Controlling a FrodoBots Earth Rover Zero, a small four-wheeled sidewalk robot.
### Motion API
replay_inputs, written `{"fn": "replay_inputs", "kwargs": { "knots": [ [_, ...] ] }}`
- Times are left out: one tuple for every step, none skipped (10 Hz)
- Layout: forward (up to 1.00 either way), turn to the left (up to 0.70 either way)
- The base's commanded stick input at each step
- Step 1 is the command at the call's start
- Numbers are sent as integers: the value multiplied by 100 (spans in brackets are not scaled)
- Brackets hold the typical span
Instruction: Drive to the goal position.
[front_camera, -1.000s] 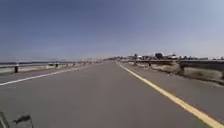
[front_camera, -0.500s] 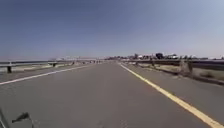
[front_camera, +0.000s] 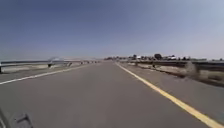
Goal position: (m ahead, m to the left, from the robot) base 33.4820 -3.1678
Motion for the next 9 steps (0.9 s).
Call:
{"fn": "replay_inputs", "kwargs": {
  "knots": [
    [100,0],
    [100,0],
    [100,0],
    [100,0],
    [100,0],
    [100,0],
    [100,0],
    [100,0],
    [100,0]
  ]
}}
